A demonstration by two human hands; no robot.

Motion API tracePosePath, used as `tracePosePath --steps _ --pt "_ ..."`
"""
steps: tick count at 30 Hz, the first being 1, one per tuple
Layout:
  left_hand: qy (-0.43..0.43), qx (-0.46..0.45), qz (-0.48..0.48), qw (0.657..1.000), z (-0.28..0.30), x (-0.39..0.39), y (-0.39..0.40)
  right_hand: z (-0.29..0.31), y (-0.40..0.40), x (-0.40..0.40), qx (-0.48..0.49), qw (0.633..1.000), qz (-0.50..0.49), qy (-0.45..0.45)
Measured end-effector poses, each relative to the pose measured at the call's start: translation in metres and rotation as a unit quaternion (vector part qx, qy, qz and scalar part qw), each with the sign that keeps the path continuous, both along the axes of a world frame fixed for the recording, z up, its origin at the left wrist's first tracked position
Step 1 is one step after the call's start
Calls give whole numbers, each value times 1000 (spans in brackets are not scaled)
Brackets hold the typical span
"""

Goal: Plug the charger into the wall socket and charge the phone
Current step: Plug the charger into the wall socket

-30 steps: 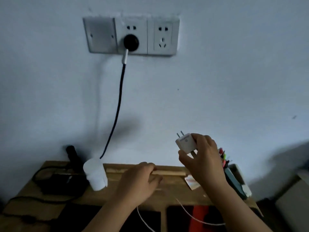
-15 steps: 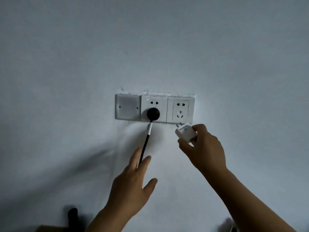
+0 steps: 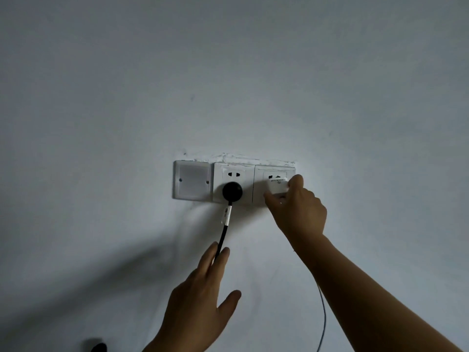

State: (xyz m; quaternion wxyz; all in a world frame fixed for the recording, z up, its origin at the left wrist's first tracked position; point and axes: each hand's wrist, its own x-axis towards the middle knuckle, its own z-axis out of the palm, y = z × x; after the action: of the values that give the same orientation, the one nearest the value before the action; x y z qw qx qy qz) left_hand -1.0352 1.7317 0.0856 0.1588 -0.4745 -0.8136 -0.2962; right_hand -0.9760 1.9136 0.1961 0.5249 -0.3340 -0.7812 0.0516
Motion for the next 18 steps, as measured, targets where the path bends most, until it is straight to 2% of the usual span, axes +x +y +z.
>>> tracePosePath --steps 8,18 --pt "6 19 1 1000 7 -1 -2 13 -9 -6 -41 999 0 8" --pt "3 40 -1 999 5 -3 -4 44 -9 -9 -137 988 63 -13"
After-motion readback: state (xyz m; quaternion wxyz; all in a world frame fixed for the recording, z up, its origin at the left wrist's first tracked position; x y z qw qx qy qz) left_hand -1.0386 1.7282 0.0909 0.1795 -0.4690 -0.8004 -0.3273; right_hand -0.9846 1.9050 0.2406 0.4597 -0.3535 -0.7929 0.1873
